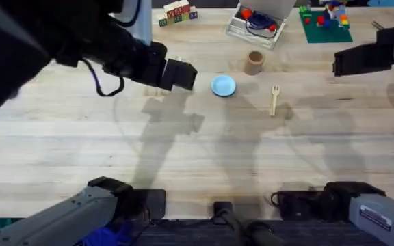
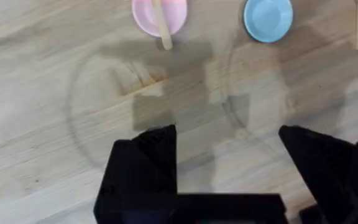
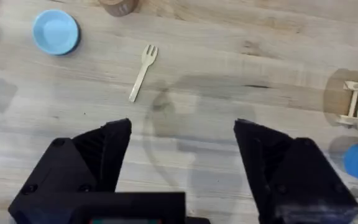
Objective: Pick up a utensil and set it on the pink plate, then put the other utensil in the container.
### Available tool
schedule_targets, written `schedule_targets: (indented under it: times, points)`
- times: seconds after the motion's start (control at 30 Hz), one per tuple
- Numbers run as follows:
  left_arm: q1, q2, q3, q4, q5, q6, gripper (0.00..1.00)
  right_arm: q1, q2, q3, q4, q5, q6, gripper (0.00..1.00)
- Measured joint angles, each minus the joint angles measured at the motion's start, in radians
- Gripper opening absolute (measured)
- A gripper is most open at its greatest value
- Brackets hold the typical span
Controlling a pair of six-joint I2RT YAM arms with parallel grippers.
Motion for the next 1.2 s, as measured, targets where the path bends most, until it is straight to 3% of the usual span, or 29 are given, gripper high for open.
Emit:
schedule_targets:
  times: [0.23,0.37,0.5,0.7,0.8,0.97,1.2]
  points:
    - [0.000,-0.021,-0.005,0.044,-0.049,-0.020,0.994,0.000,0.000,0.000,0.000,0.000,0.000,0.995]
    - [0.000,-0.019,-0.034,0.114,-0.039,0.068,0.994,0.000,0.000,0.000,0.000,0.000,0.000,0.995]
    - [0.001,-0.019,-0.129,0.187,0.055,0.196,0.994,0.000,0.000,0.000,0.000,0.000,0.000,0.996]
    - [0.001,-0.016,-0.261,0.348,0.304,0.463,0.994,0.000,0.000,0.000,0.000,0.000,0.000,0.995]
    - [0.001,-0.016,-0.279,0.403,0.390,0.552,0.994,0.000,0.000,0.000,0.000,0.000,0.000,0.996]
    - [0.001,-0.016,-0.280,0.430,0.402,0.614,0.995,0.000,0.000,0.000,0.000,0.000,0.000,0.995]
    - [0.001,-0.016,-0.281,0.462,0.399,0.638,0.995,0.000,0.000,0.000,0.000,0.000,0.000,0.995]
